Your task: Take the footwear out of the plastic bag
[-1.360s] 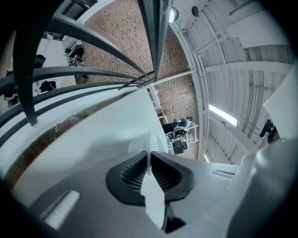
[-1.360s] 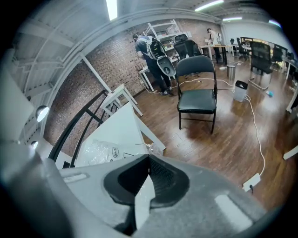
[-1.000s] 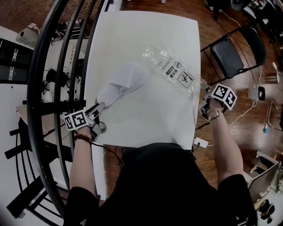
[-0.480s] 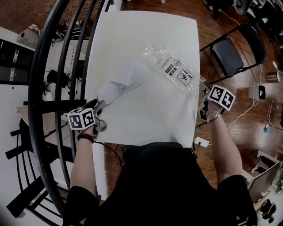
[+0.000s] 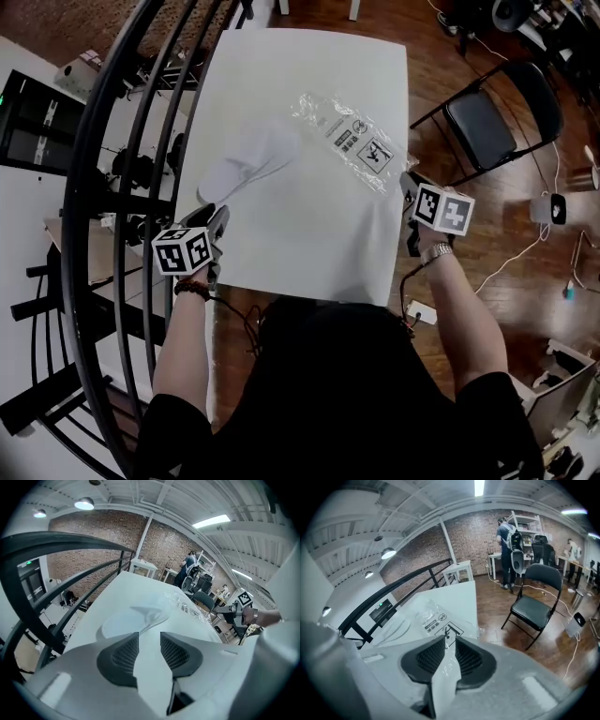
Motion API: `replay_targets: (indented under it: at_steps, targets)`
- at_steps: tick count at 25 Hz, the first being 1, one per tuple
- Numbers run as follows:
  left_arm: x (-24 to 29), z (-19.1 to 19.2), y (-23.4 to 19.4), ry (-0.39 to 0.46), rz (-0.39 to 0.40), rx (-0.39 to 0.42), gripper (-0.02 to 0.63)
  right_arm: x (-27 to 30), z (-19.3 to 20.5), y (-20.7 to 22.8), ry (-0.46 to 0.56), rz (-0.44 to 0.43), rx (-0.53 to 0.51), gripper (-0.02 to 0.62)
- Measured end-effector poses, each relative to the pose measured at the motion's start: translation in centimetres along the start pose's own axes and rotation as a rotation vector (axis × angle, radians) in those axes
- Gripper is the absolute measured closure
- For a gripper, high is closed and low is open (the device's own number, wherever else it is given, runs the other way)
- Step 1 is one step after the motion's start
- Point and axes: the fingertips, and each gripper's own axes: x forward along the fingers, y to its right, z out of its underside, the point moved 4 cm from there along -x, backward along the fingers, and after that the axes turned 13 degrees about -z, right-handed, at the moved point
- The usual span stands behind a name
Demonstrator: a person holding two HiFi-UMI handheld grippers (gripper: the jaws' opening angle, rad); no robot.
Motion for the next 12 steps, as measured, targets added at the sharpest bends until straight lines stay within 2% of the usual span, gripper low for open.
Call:
replay_targets:
  at_steps: [4, 7, 12]
  targets:
    - [-3.7, 1.3, 3.1, 0.061, -0.019, 0.01, 0.465, -1.7, 1.5, -3.5, -0.013, -0.076, -0.158, 0.599]
    - [-5.6, 1.3, 6.9, 0.102, -0.026, 0.025, 0.488, -3.2, 1.4, -5.1, -0.01, -0.139, -0.269, 0.603]
    - [-8.7, 1.8, 13.7, 0.161, -0.033, 0.095, 0.537, -6.3, 2.4, -8.4, 0.0, -0.231, -0.452, 0.603]
